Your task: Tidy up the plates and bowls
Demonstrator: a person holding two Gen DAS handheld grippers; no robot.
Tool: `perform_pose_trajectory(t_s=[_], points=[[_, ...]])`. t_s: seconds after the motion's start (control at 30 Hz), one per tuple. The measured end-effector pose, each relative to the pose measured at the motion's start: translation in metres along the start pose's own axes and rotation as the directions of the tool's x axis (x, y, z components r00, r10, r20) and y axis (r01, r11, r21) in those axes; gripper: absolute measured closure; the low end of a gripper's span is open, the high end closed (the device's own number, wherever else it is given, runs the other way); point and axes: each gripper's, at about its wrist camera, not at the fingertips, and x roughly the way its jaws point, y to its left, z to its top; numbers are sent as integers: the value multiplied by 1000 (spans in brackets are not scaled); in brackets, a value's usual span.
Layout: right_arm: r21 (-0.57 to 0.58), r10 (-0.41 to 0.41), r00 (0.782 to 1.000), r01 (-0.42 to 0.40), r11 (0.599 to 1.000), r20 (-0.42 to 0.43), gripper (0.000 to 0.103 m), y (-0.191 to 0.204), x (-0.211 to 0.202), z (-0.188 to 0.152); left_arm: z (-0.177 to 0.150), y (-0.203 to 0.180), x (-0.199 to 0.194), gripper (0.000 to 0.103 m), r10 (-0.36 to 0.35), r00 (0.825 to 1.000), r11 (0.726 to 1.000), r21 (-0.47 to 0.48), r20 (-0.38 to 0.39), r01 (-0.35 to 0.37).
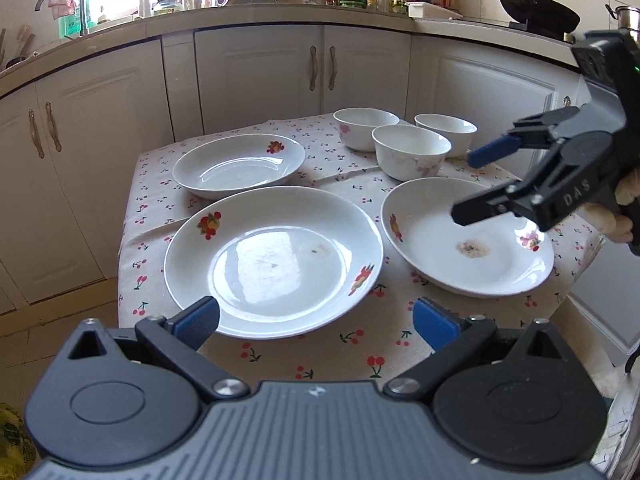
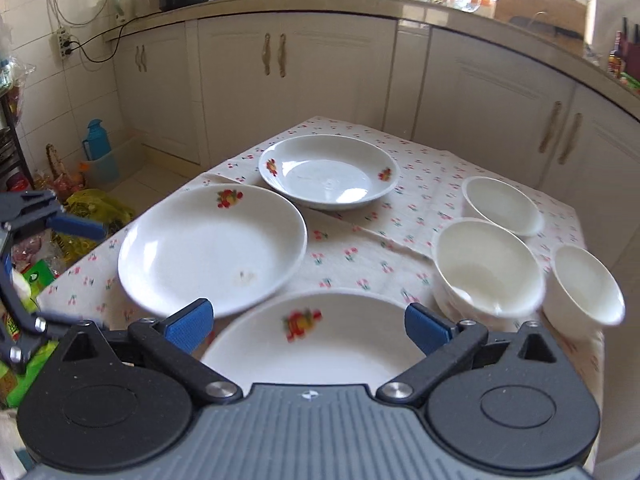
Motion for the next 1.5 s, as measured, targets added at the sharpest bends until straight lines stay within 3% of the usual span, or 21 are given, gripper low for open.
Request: perform_pose_trajectory(t_s=[0.23, 0.5, 0.93, 1.2, 1.5], points=[[8, -32, 999, 32, 999, 39, 0, -4, -42, -55, 14, -27, 5, 1, -56, 998, 998, 11, -12, 56], [46, -48, 999, 48, 998, 17, 0, -12, -47, -106, 34, -55, 20, 1, -100, 995, 994, 46, -13, 100], [41, -18, 999, 17, 999, 42, 0, -13, -20, -119, 78, -78, 80, 2, -158, 979, 970, 164, -126, 177], [33, -9, 996, 6, 999, 85, 0, -12, -18, -122, 97, -77, 130, 4, -201, 950, 948, 197, -238, 250], [37, -14, 996, 11, 999, 90, 0, -12, -15, -121, 108, -71, 159, 14, -245, 899, 933, 165, -363, 321]])
